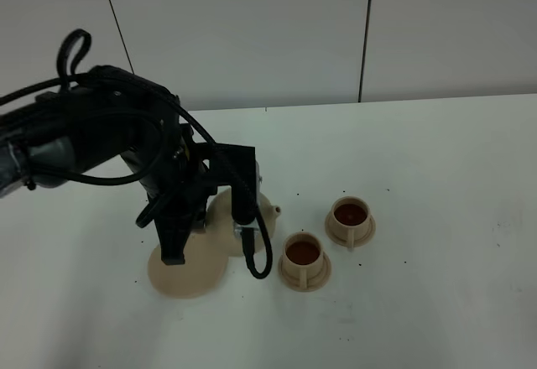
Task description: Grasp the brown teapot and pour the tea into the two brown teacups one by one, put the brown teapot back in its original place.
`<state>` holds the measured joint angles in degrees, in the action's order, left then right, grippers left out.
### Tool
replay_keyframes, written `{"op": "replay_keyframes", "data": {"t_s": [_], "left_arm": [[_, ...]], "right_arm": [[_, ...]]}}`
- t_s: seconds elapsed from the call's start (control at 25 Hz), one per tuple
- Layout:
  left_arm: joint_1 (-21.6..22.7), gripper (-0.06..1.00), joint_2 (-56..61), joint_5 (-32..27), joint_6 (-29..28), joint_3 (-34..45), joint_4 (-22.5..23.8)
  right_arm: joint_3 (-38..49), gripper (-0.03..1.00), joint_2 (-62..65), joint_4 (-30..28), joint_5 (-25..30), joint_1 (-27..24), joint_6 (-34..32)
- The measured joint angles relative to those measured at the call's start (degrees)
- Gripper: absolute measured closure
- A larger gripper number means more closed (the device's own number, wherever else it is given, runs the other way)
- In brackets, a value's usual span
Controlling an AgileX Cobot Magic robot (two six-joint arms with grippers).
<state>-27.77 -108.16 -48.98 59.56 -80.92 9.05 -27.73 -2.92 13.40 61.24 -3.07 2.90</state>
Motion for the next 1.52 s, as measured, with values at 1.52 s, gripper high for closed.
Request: {"op": "replay_keyframes", "data": {"t_s": [1.52], "left_arm": [[3.72, 0.77, 2.74, -14.42, -34.73, -0.02, 4.26]], "right_arm": [[0.0, 0.61, 0.0, 0.0, 0.0, 0.0, 0.0]]}}
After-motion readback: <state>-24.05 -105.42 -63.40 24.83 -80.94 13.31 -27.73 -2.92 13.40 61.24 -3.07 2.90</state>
